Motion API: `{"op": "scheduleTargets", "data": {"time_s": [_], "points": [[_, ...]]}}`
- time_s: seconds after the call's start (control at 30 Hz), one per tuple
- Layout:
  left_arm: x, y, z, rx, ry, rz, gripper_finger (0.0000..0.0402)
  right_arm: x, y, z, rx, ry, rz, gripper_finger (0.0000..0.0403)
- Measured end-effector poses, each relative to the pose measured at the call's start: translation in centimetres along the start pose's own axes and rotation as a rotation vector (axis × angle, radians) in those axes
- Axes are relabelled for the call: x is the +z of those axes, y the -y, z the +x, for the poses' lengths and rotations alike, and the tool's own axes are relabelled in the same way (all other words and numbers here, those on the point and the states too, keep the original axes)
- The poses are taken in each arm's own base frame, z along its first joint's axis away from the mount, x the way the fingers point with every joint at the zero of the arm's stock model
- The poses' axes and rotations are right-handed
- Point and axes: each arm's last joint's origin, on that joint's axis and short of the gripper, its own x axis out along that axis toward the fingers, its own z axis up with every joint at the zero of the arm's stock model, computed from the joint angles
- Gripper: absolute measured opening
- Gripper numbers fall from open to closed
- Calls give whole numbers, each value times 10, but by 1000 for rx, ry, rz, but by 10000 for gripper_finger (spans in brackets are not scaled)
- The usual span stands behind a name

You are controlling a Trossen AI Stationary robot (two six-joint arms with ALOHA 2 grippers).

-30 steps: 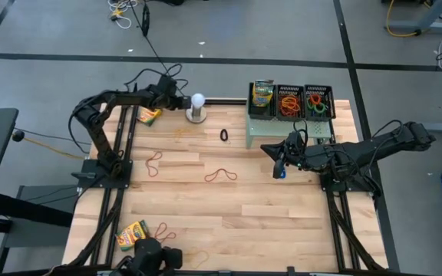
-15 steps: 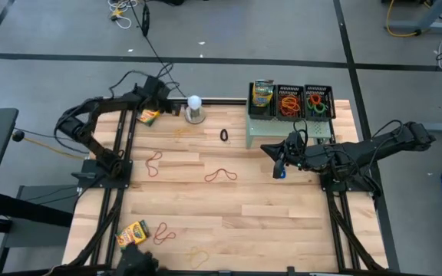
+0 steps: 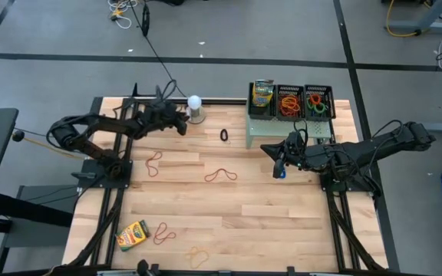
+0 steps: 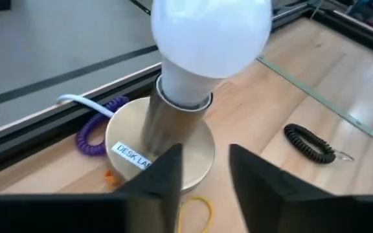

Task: Pick & Place Office Desk Supplies
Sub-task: Move the lamp to the top center of the table

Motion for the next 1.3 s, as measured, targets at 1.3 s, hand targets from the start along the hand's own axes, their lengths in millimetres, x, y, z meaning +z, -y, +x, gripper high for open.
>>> {"op": "scheduleTargets", "data": {"time_s": [1.3], "points": [[-1, 2, 62, 139, 68, 98, 279, 0, 0, 0, -1, -1, 45, 7]]}}
